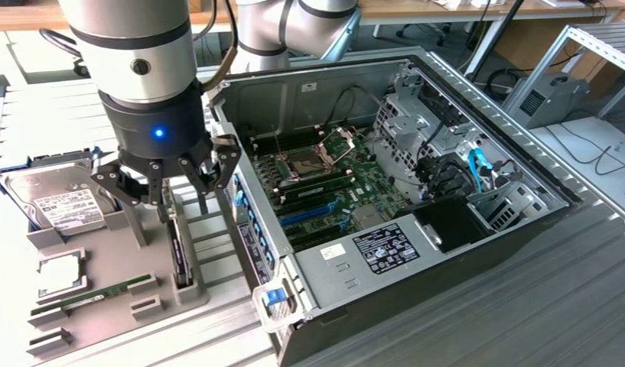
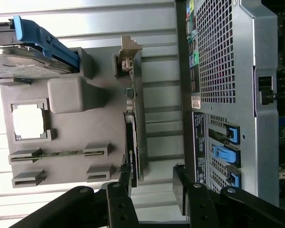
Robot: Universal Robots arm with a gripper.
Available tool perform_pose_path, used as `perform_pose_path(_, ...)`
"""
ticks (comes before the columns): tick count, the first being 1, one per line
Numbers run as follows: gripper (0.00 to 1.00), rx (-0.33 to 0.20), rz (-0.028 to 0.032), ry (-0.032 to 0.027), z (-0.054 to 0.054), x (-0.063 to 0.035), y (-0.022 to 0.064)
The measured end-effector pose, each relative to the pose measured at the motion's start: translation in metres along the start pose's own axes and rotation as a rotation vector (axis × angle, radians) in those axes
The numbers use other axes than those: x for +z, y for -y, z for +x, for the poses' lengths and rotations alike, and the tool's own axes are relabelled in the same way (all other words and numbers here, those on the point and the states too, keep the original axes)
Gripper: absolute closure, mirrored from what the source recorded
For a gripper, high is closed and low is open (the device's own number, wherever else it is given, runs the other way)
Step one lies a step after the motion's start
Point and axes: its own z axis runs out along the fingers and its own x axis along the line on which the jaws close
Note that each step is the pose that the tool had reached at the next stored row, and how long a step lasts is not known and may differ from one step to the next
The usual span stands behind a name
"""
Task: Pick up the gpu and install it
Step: 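Pick up the gpu and move the gpu toward the slot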
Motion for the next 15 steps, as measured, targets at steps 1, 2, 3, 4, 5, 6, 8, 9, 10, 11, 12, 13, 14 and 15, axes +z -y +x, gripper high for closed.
perform_pose_path(1, 0.52, 0.000, 0.0000, 0.0000, 0.0000, 0.0002, 0.0000)
perform_pose_path(2, 0.52, 0.000, 0.0000, 0.0000, 0.0000, 0.0004, 0.0000)
perform_pose_path(3, 0.52, 0.000, 0.0000, 0.0000, 0.0000, 0.0006, 0.0000)
perform_pose_path(4, 0.52, 0.000, 0.0000, 0.0001, 0.0000, 0.0008, 0.0000)
perform_pose_path(5, 0.52, 0.000, 0.0000, 0.0000, 0.0001, 0.0010, 0.0000)
perform_pose_path(6, 0.52, 0.000, 0.0000, 0.0000, 0.0001, 0.0012, 0.0000)
perform_pose_path(8, 0.52, 0.000, 0.0000, 0.0000, 0.0001, 0.0017, 0.0000)
perform_pose_path(9, 0.52, 0.000, 0.0000, 0.0000, 0.0001, 0.0019, -0.0001)
perform_pose_path(10, 0.52, 0.000, 0.0000, 0.0000, 0.0001, 0.0022, -0.0001)
perform_pose_path(11, 0.52, 0.000, 0.0000, 0.0000, 0.0001, 0.0024, -0.0001)
perform_pose_path(12, 0.52, 0.000, 0.0000, 0.0000, 0.0001, 0.0026, -0.0001)
perform_pose_path(13, 0.52, 0.000, 0.0001, 0.0000, 0.0001, 0.0028, -0.0001)
perform_pose_path(14, 0.52, 0.000, 0.0001, 0.0000, 0.0001, 0.0030, -0.0001)
perform_pose_path(15, 0.52, 0.000, 0.0000, 0.0000, 0.0001, 0.0032, -0.0001)
